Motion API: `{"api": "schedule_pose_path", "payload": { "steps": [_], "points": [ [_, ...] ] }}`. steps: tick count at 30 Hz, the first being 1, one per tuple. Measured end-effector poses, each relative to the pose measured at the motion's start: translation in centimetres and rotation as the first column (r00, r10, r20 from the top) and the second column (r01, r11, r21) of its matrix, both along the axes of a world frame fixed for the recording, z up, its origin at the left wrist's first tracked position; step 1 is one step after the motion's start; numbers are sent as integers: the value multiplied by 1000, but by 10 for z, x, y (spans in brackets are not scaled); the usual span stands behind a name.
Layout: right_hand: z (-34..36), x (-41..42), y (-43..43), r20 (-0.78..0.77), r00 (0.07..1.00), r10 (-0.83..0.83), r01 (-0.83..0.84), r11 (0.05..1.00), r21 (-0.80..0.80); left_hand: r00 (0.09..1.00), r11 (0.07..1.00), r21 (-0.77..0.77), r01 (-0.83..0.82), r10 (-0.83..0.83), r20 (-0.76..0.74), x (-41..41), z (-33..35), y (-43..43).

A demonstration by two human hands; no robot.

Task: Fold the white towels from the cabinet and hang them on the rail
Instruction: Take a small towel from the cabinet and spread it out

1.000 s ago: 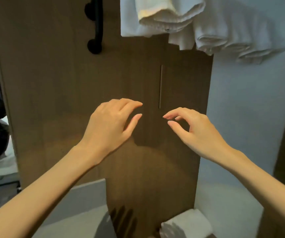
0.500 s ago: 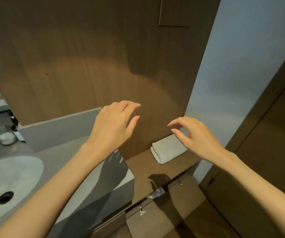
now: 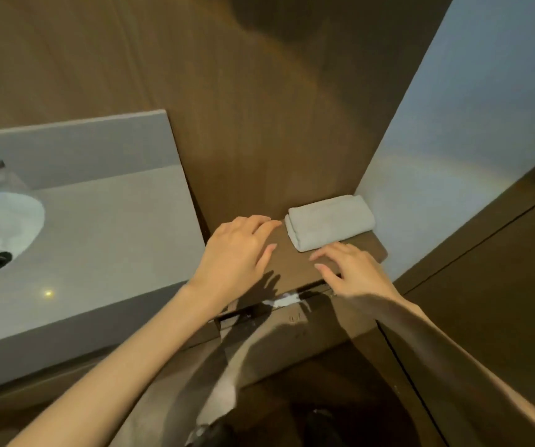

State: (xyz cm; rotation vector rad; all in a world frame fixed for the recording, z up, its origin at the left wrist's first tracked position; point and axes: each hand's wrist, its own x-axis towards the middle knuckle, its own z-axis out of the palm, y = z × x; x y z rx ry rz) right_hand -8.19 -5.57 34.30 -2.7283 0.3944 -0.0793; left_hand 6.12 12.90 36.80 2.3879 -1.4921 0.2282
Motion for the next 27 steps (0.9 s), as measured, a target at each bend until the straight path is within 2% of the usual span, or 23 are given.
{"api": "schedule_pose_path", "payload": {
  "steps": [2,5,9,16,21,27],
  "points": [
    [-18,-6,-24,-44,997,59,-61,998,-33,997,997,32,-63,65,-52,-17,-21,-22],
    [-49,-20,-59,23,986,163,-162,986,-45,966,976,98,-194,207,-155,-44,-51,-52],
    [-74,-35,-90,-56,972,230,-228,973,32,910,929,176,-326,359,-207,-76,-83,-73],
    [-142,-49,-112,-220,930,293,-261,951,165,798,864,309,-397,492,-348,-112,-155,-74],
    [-249,-47,-114,-301,914,272,-226,957,179,738,837,393,-381,531,-417,-119,-255,-66],
    [-421,-34,-118,-312,918,245,-194,963,187,704,821,462,-335,544,-457,-112,-433,-66]
  ]
}}
